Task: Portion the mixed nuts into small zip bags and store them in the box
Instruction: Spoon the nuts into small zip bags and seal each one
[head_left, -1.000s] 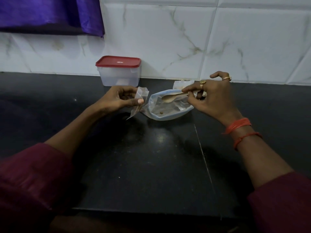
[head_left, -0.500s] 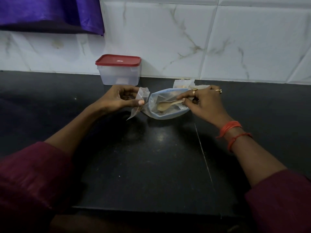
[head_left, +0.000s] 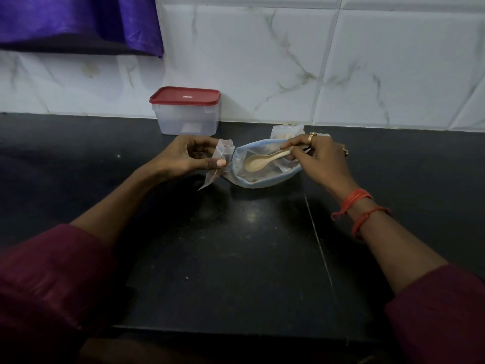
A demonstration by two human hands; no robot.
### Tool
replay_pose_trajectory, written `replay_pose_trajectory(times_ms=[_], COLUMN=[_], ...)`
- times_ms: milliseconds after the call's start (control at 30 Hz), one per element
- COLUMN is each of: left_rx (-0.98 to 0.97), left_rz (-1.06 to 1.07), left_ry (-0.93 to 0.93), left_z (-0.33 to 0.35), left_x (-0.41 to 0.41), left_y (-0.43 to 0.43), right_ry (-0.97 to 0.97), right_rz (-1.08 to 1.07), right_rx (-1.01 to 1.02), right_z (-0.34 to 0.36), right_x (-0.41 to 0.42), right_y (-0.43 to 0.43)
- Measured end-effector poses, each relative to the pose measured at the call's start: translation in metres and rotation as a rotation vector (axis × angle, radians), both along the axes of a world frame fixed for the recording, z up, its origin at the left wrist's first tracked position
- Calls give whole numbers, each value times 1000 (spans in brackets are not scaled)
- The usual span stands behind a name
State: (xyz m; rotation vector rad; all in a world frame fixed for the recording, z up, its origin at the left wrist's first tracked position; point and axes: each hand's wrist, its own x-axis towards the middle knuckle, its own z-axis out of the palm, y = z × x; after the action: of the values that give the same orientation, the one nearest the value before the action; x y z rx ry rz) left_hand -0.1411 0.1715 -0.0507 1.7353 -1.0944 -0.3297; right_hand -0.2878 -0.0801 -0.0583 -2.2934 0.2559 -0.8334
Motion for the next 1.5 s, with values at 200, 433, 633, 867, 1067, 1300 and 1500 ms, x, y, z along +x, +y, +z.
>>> replay_pose_trajectory(times_ms=[200, 433, 633, 867, 1067, 1300, 1500], left_rx=[-8, 5, -8, -3, 16, 59, 36], left_rz=[-6, -11, -27, -45, -46, -40, -21], left_ry=[22, 13, 33, 23, 17, 14, 10], left_z=[-1, -2, -3, -3, -3, -5, -5], left_x=[0, 1, 0, 2, 3, 4, 6], left_y=[0, 0, 0, 1, 1, -2, -2], right_ry=[13, 42, 157, 155, 61, -276, -271], right_rz=[7, 57, 82, -3, -35, -1, 118], right_rx=[-309, -346, -93, 105, 167, 174, -425], right_z=[1, 4, 0, -1, 7, 13, 6], right_x=[-4, -5, 1, 7, 2, 0, 0], right_y=[-5, -6, 4, 10, 8, 17, 20])
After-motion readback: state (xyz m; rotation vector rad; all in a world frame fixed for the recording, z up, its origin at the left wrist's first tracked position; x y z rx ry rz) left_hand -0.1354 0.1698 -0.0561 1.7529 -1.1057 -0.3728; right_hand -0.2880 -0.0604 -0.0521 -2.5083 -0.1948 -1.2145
